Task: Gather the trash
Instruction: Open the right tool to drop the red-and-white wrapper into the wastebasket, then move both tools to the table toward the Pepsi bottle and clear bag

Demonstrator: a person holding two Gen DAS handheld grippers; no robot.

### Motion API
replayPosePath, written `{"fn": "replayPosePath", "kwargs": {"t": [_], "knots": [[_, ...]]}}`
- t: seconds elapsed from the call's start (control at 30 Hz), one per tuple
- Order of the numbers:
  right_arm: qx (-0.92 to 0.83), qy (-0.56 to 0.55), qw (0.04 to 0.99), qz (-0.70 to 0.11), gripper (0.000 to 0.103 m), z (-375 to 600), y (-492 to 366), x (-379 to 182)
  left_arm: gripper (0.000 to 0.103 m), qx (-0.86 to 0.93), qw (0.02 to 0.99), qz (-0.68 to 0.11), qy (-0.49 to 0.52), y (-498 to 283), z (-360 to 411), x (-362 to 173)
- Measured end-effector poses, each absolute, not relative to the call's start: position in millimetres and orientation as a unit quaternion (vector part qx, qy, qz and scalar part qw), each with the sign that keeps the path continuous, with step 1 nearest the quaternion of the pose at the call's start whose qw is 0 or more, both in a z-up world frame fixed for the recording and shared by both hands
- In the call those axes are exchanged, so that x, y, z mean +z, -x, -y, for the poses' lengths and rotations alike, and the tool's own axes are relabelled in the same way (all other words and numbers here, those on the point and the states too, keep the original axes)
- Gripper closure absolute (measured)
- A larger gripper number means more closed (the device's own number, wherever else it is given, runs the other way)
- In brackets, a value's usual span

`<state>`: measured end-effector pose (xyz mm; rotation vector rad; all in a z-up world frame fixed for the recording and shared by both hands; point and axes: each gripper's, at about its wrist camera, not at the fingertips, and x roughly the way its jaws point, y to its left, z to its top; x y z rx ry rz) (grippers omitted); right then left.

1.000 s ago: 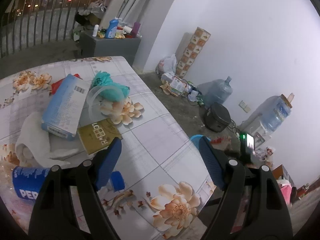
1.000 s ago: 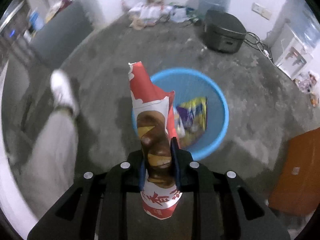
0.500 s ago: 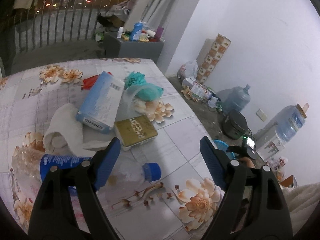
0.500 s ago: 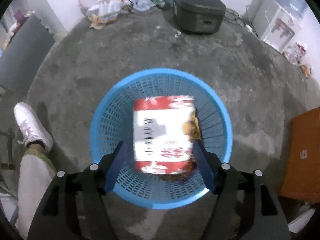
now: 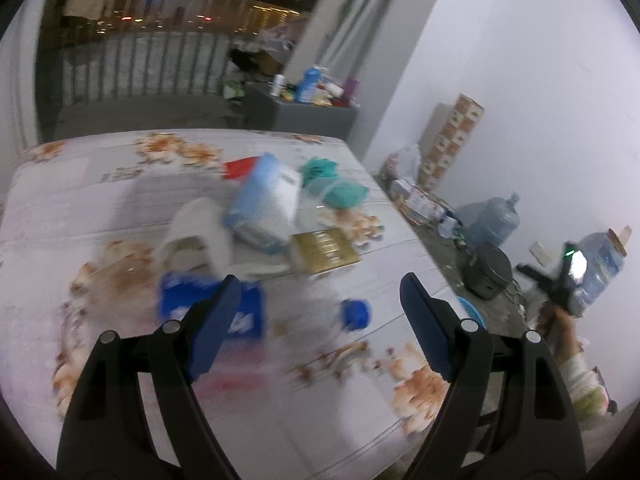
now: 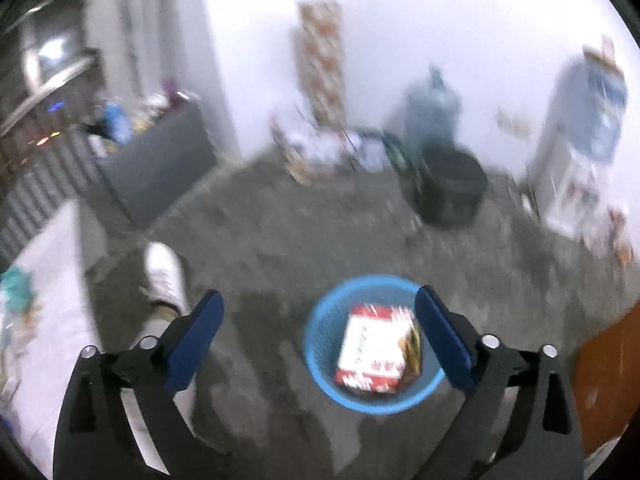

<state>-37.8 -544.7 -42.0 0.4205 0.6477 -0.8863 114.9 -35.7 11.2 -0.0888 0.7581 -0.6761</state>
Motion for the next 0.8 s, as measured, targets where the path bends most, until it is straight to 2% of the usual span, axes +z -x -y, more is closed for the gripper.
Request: {"fn": "replayPosePath", "kwargs": {"t": [0.23, 0.47, 0.73, 0.8], "knots": [[-0.348, -0.054, 0.905, -0.240, 0.006, 429.0, 8.9, 36.7, 0.026, -0.264, 0.894, -0.358, 0.052, -95.5, -21.4, 6.0], [-0.136, -0.057, 0.974, -0.172, 0.006, 339.3, -16.5, 72.0, 0.026, -0.233, 0.903, -0.351, 0.086, -83.5, -61.0, 4.0], [0.120, -0.079, 0.948, -0.285, 0.007, 242.5, -103.7, 51.9, 0.026, -0.219, 0.885, -0.388, 0.136, -84.7, -84.9, -28.5], [0.142, -0.064, 0.937, -0.312, 0.019, 220.5, -123.8, 42.3, 0.026, -0.222, 0.877, -0.399, 0.150, -85.5, -88.3, -37.3]]}}
